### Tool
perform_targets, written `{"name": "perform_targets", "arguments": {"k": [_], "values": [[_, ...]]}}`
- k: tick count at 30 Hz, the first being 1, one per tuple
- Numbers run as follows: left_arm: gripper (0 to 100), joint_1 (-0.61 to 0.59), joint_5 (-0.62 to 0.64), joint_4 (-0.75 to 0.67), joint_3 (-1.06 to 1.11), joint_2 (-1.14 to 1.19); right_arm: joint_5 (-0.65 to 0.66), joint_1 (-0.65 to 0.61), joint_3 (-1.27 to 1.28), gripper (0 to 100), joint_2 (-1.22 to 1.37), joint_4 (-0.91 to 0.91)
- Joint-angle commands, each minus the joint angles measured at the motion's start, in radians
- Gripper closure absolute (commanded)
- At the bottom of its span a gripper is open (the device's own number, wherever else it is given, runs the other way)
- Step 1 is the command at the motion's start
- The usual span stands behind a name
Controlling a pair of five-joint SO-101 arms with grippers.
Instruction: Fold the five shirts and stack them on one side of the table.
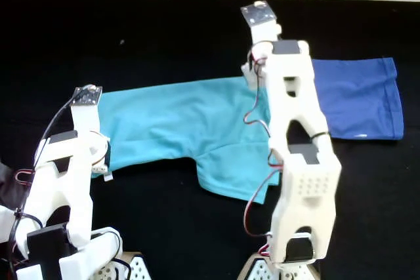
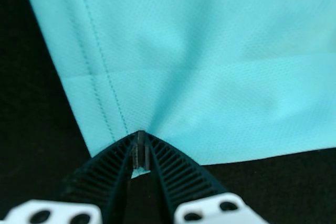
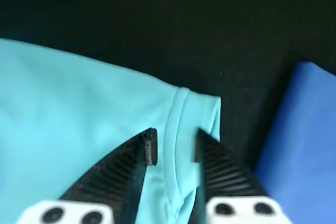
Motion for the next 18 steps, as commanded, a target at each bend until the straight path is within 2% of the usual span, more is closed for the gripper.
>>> {"name": "perform_targets", "arguments": {"k": [1, 8, 14, 18], "values": [[99, 0.018, 0.005, -0.029, 0.004, 0.001, -0.008, 0.01, -0.234, 81.9, 0.101, 0.128], [99, 0.018, 0.005, -0.029, 0.004, 0.001, -0.008, 0.008, -0.521, 81.9, 0.266, 0.364], [99, 0.018, 0.005, -0.029, 0.004, 0.001, -0.005, 0.01, -0.624, 82.9, 0.372, 0.381], [99, 0.018, 0.005, -0.029, 0.004, 0.001, -0.006, 0.025, -0.707, 99.8, 0.426, 0.338]]}}
